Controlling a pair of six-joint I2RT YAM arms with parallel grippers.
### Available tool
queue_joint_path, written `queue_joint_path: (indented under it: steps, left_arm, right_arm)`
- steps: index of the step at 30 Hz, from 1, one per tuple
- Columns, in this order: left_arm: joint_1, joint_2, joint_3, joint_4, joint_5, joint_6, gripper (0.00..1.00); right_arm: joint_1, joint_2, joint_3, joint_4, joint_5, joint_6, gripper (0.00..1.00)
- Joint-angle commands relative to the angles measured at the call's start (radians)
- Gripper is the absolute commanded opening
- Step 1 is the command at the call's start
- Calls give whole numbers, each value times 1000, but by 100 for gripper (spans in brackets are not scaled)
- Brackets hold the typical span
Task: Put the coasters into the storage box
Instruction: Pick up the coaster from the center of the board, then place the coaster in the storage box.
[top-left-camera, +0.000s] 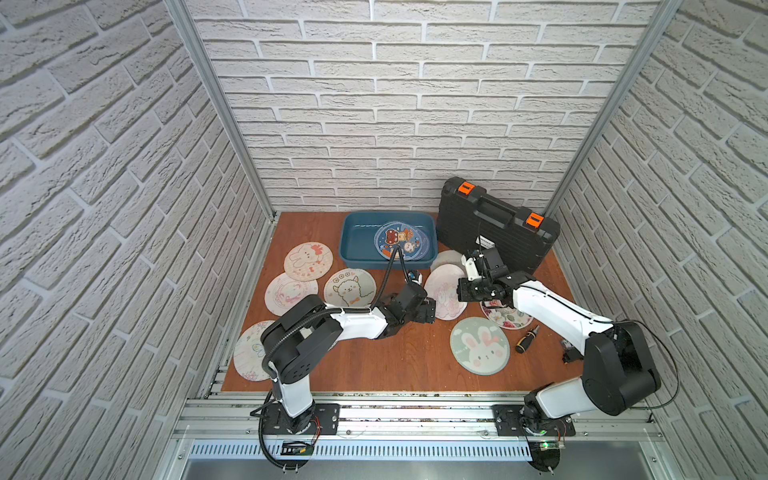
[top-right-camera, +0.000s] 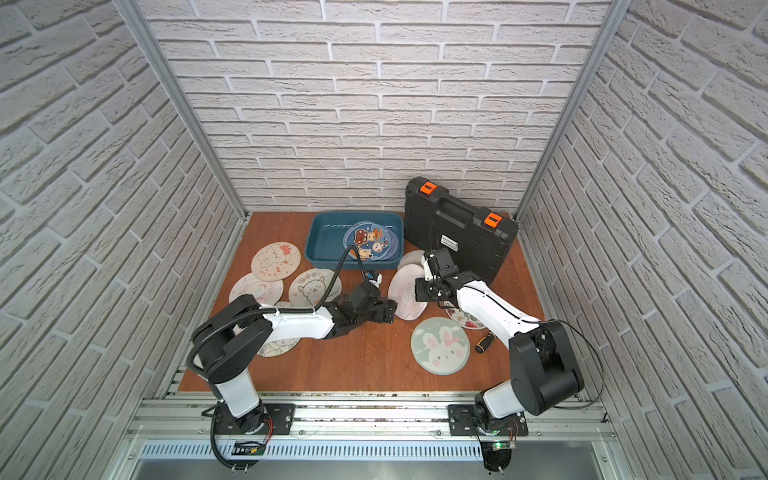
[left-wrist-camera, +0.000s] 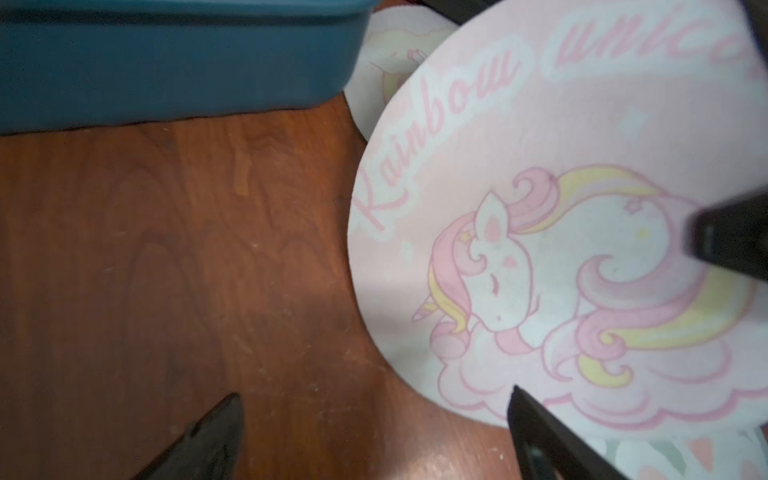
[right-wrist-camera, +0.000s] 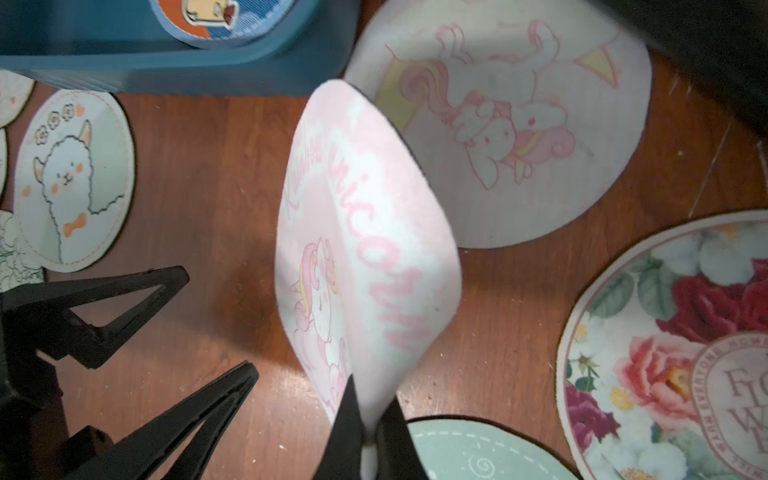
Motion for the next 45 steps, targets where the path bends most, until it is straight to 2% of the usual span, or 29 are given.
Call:
queue_joint_path:
  steps: [1,8,16,24,29,38,42,45]
  left_arm:
    - [12,-73,-59,64,-102,19,98]
    - [27,-191,-167,63,-222,19,98]
    - [33,-265,-234,43,-283,27,98]
    - [33,-317,-304,100,-316,18,98]
    - [36,-348,-353,144,-323,17,98]
    - [36,-378,-367,121,-317,17,98]
    - [36,-398,-366,94,-311,17,98]
    - [36,-413,-368,79,-311,16,98]
  right_arm:
    - [54,-21,64,-22,74,-41,6]
    - [114,18,213,-28,73,-29,6]
    - [155,127,407,8,43,-56,6]
    - [157,300,612,63,-10,-75,6]
    - [157,404,684,172,-17,-63,6]
    - [155,640,828,292,-19,-15,6]
    - [154,748,900,300,-19,-7,6]
    - [149,808,951,266,28,-4,6]
